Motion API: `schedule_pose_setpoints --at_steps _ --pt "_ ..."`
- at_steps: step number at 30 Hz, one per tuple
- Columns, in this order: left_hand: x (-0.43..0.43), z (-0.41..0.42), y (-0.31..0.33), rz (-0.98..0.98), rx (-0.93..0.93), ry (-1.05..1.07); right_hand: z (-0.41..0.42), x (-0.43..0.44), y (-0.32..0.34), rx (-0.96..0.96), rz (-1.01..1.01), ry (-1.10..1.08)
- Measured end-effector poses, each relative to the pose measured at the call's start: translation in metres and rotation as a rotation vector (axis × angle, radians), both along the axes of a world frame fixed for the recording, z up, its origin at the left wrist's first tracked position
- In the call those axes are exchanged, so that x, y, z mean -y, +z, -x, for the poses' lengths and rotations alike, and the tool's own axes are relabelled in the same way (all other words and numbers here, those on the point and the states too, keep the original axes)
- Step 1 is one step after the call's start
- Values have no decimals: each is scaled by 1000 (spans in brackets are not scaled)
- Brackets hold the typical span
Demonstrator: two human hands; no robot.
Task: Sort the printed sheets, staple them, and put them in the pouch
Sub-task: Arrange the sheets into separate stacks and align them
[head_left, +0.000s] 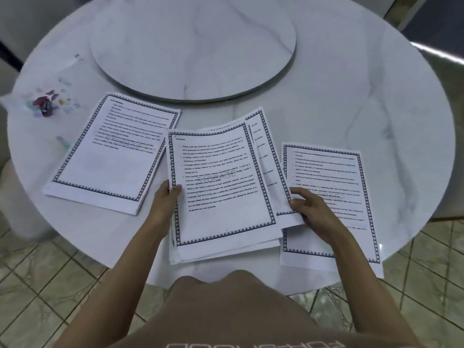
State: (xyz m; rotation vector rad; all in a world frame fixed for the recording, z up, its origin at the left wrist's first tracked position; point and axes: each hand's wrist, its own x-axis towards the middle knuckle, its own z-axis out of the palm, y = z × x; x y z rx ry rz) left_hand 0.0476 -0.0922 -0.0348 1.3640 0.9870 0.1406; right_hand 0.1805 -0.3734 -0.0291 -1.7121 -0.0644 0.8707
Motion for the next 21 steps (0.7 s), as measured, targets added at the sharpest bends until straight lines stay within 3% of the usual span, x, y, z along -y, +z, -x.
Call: schedule_pose_setpoints --at_steps 16,21 --pt "11 -7 6 -16 13 71 16 -6 0 -21 5 123" --pt "12 -5 3 -23 12 79 8 5 6 85 36 37"
